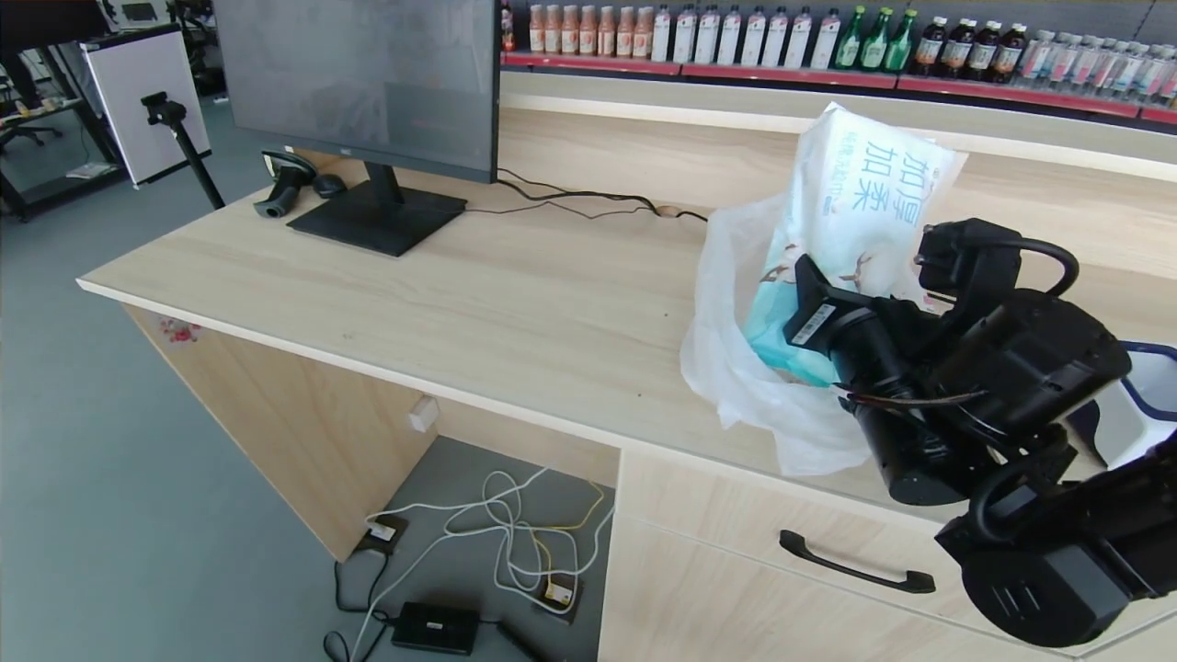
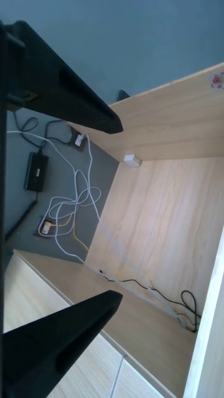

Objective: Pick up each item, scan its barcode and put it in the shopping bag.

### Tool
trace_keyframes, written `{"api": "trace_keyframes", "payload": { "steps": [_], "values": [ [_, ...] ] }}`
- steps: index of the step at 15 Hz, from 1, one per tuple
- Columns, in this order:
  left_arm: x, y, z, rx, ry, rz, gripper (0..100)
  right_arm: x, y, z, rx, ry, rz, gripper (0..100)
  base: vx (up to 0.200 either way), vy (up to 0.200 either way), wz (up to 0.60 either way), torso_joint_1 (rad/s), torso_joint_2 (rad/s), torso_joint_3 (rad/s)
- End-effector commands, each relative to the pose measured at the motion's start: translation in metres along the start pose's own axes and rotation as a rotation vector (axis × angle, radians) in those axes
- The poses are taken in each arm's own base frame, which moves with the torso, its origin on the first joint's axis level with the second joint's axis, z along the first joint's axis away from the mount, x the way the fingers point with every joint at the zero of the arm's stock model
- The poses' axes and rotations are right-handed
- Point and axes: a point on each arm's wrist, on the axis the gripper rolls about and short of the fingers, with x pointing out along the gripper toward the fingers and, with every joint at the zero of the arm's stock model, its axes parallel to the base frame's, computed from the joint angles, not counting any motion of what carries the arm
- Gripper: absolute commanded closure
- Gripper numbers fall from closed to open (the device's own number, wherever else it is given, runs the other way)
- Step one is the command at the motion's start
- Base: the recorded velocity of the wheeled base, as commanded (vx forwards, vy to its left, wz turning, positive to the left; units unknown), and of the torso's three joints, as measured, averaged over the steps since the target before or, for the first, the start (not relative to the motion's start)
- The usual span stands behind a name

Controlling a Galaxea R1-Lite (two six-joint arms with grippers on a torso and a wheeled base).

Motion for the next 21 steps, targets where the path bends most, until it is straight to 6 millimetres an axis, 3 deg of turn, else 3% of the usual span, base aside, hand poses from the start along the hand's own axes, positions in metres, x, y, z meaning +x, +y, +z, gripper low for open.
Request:
{"api": "trace_keyframes", "payload": {
  "steps": [1,3,10,21],
  "values": [
    [0.0,0.0,0.0,0.0,-0.001,0.001,0,-0.006,0.005,-0.004,0.003,0.02,0.001,100,0.0,0.0,0.0,0.0,0.0,0.0],
    [0.0,0.0,0.0,-0.002,-0.001,0.001,0,-0.017,0.01,-0.008,0.001,0.051,0.02,100,0.0,0.0,0.0,0.0,0.0,0.0],
    [0.0,0.0,0.0,0.0,-0.001,0.001,0,-0.014,-0.001,-0.019,-0.027,0.081,0.003,100,0.0,0.0,0.0,0.0,0.0,0.0],
    [0.0,0.0,0.0,0.0,-0.001,0.001,0,-0.014,-0.003,-0.054,-0.082,0.167,-0.003,100,0.0,0.0,0.0,0.0,0.0,0.0]
  ]
}}
